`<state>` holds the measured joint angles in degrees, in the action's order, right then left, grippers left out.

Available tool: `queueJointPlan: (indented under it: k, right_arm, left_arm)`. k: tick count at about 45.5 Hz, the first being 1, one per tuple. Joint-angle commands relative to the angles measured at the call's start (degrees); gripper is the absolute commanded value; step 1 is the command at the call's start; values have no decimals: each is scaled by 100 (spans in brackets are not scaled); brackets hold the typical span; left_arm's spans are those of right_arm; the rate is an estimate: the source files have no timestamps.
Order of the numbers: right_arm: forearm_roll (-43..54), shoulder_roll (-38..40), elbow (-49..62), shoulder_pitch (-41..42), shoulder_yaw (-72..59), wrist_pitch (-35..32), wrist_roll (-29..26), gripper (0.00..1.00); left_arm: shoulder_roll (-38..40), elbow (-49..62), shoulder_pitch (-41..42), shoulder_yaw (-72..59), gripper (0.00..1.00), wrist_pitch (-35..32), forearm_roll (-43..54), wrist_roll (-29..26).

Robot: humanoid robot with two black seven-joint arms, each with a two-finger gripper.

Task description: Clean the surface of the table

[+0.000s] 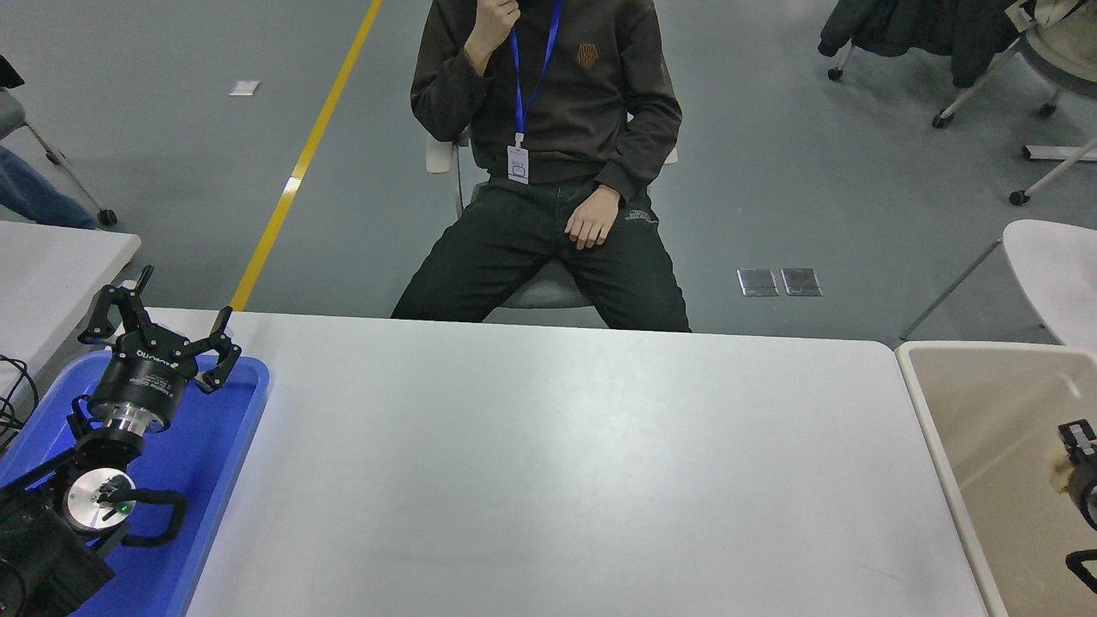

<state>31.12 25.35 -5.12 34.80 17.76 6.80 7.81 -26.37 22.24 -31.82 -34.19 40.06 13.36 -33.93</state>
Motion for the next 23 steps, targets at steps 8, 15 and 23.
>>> queueJointPlan:
  k: [8, 15, 23]
  right_arm:
    - [-202, -22, 37, 80, -27, 32, -8, 99]
    - [-202, -4, 29, 89, -27, 32, -16, 99]
    - [-202, 48, -7, 89, 51, 23, -8, 99]
  left_arm:
    - [0, 0, 0, 0, 100, 2, 0, 0]
    - [0, 0, 0, 0, 100, 2, 0, 0]
    - [0, 0, 0, 0, 100, 2, 0, 0]
